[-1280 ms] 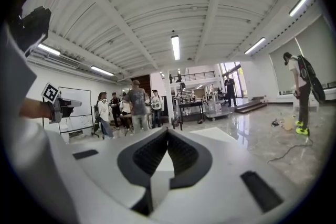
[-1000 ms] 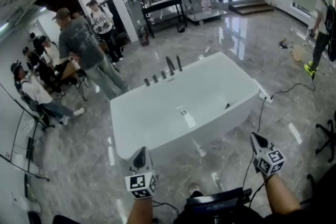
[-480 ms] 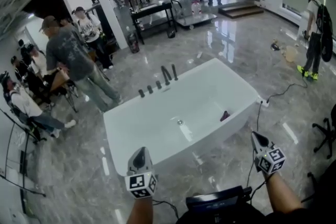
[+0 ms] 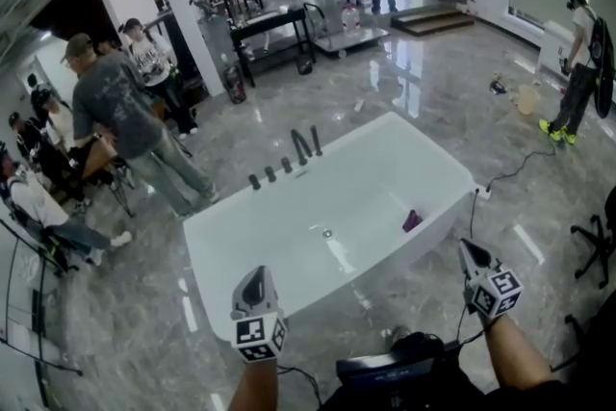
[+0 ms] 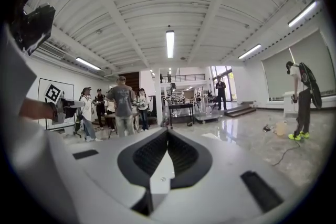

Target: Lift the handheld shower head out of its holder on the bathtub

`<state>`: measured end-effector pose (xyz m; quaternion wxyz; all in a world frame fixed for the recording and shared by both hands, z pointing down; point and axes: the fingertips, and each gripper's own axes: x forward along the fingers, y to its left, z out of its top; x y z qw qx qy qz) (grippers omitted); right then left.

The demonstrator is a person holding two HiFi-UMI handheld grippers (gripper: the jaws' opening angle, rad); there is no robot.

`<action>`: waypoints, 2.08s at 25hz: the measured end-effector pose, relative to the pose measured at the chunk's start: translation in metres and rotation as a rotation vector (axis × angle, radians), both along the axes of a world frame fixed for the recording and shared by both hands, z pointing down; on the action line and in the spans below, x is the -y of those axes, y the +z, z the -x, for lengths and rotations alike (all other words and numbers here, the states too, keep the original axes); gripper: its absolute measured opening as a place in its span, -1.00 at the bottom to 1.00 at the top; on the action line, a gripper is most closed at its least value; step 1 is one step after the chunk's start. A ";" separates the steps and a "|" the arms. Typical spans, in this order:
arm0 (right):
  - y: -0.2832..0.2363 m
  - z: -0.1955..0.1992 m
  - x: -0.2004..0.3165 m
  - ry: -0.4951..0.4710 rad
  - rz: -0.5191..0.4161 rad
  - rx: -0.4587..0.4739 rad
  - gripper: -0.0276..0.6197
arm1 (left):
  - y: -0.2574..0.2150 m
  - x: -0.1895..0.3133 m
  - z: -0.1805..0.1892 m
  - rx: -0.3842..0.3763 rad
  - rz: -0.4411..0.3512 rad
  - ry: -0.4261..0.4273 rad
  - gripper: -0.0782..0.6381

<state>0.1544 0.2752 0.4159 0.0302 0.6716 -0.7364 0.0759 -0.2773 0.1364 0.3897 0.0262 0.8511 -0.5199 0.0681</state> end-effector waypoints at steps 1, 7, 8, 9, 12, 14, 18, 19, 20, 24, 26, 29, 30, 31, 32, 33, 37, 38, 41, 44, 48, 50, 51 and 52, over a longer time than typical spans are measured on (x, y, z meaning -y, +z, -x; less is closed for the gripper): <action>0.003 -0.003 0.002 0.003 0.005 0.003 -0.90 | -0.001 0.005 -0.001 0.001 -0.002 -0.002 -0.76; 0.022 -0.026 0.036 0.010 0.008 0.044 -0.90 | 0.002 0.039 -0.010 0.003 -0.009 -0.034 -0.76; 0.025 -0.029 0.047 0.006 0.010 0.050 -0.90 | 0.004 0.047 -0.010 -0.001 -0.002 -0.051 -0.76; 0.027 -0.032 0.058 -0.001 0.013 0.055 -0.90 | 0.005 0.055 -0.009 -0.007 0.006 -0.066 -0.76; 0.030 -0.041 0.094 -0.027 0.010 0.057 -0.90 | 0.008 0.076 -0.017 -0.003 0.018 -0.089 -0.76; 0.033 -0.049 0.123 -0.041 0.002 0.057 -0.90 | 0.011 0.093 -0.024 0.012 0.015 -0.103 -0.76; 0.032 -0.050 0.177 -0.088 0.002 0.075 -0.90 | 0.008 0.127 -0.033 0.021 0.021 -0.138 -0.76; 0.031 -0.049 0.187 -0.101 0.001 0.078 -0.90 | 0.007 0.134 -0.036 0.027 0.021 -0.142 -0.76; 0.031 -0.049 0.196 -0.111 -0.001 0.082 -0.90 | 0.006 0.140 -0.039 0.033 0.021 -0.145 -0.76; 0.031 -0.063 0.234 -0.134 0.002 0.100 -0.90 | -0.001 0.167 -0.049 0.045 0.024 -0.167 -0.76; 0.033 -0.069 0.255 -0.149 0.009 0.107 -0.90 | -0.006 0.180 -0.052 0.050 0.029 -0.182 -0.76; 0.037 -0.076 0.283 -0.177 0.020 0.114 -0.90 | -0.011 0.196 -0.056 0.059 0.026 -0.211 -0.76; 0.039 -0.079 0.292 -0.186 0.024 0.118 -0.90 | -0.011 0.201 -0.057 0.063 0.025 -0.224 -0.76; 0.040 -0.082 0.303 -0.196 0.028 0.121 -0.90 | -0.010 0.206 -0.058 0.066 0.027 -0.238 -0.76; 0.042 -0.085 0.314 -0.207 0.032 0.123 -0.90 | -0.008 0.211 -0.059 0.067 0.031 -0.251 -0.76; 0.044 -0.087 0.324 -0.219 0.036 0.124 -0.90 | -0.006 0.216 -0.062 0.066 0.038 -0.261 -0.76; 0.049 -0.092 0.366 -0.278 0.046 0.116 -0.90 | -0.001 0.236 -0.076 0.073 0.054 -0.288 -0.76; 0.048 -0.092 0.377 -0.293 0.047 0.111 -0.90 | -0.001 0.241 -0.078 0.074 0.056 -0.300 -0.76; 0.051 -0.100 0.404 -0.334 0.051 0.105 -0.90 | 0.002 0.256 -0.088 0.077 0.059 -0.335 -0.76; 0.053 -0.111 0.429 -0.361 0.052 0.098 -0.90 | 0.001 0.272 -0.102 0.076 0.050 -0.350 -0.76; 0.056 -0.120 0.457 -0.375 0.050 0.101 -0.90 | -0.003 0.288 -0.112 0.083 0.036 -0.361 -0.76; 0.056 -0.122 0.469 -0.379 0.045 0.105 -0.90 | -0.006 0.293 -0.114 0.091 0.026 -0.367 -0.76; 0.056 -0.121 0.474 -0.382 0.044 0.110 -0.90 | -0.007 0.294 -0.114 0.094 0.024 -0.373 -0.76; 0.057 -0.119 0.478 -0.387 0.044 0.115 -0.90 | -0.007 0.294 -0.112 0.097 0.024 -0.381 -0.76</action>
